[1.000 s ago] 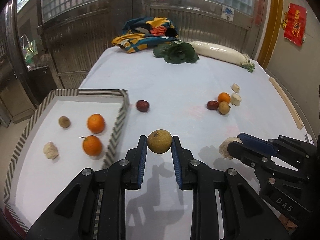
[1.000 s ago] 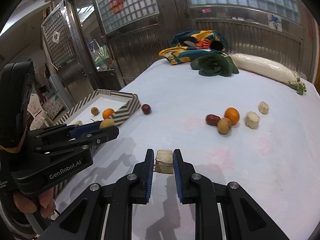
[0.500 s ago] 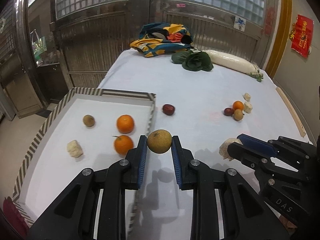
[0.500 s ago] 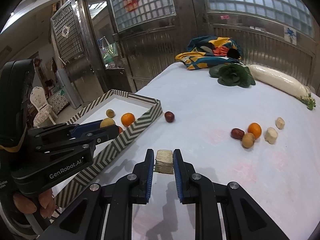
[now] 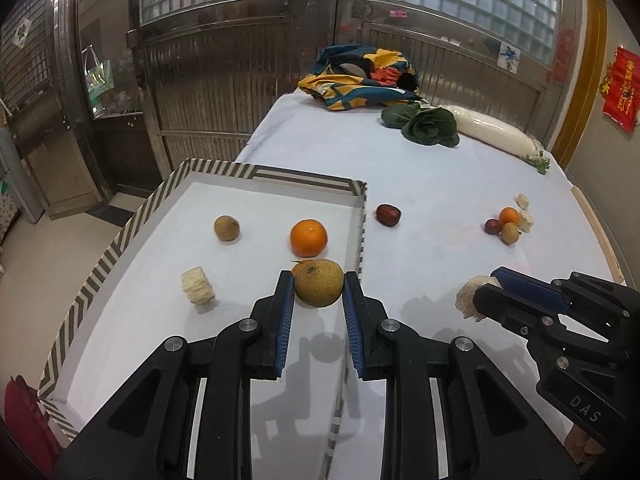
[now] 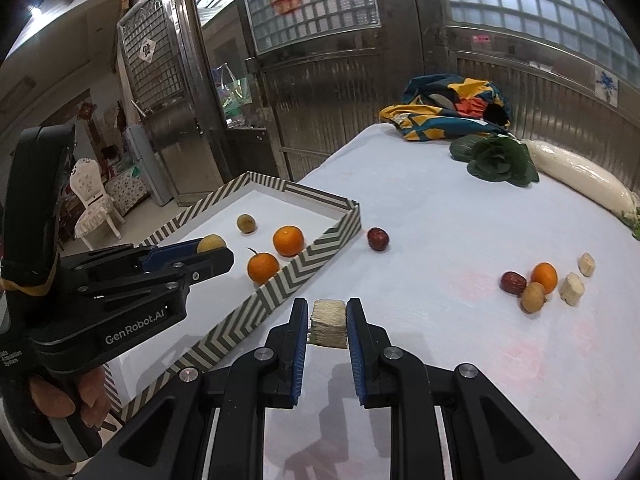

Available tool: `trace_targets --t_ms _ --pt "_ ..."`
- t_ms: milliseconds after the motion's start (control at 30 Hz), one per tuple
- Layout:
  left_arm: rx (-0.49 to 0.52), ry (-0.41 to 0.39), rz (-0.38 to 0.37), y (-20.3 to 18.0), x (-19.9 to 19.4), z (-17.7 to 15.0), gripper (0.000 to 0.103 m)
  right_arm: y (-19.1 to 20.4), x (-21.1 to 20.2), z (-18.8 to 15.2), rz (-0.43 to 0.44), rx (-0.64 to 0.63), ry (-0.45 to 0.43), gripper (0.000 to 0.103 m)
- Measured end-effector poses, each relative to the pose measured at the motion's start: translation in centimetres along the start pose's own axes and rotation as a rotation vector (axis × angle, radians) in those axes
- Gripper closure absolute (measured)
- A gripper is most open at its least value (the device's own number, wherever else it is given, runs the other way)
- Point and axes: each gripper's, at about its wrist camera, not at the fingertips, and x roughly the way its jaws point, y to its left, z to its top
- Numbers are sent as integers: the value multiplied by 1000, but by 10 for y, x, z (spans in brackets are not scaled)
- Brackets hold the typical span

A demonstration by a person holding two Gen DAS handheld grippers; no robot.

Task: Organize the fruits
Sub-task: 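Carry pear and chunk to the tray and open the left gripper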

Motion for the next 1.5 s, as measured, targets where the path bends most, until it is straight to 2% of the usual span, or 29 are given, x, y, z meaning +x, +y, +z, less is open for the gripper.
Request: trace_targets --t_ms 467,633,800,1133,1500 --pt "-27 5 19 22 -1 0 79 22 16 9 29 -34 16 84" --pt "-48 23 1 35 -2 1 79 31 25 14 46 -51 26 84" --pt "-82 74 -39 58 -2 -1 79 41 35 20 63 -73 38 84" --pt "-77 138 10 84 12 -6 79 74 78 32 127 -157 104 85" --pt "-99 190 38 93 34 -8 79 97 124 29 142 -232 198 84"
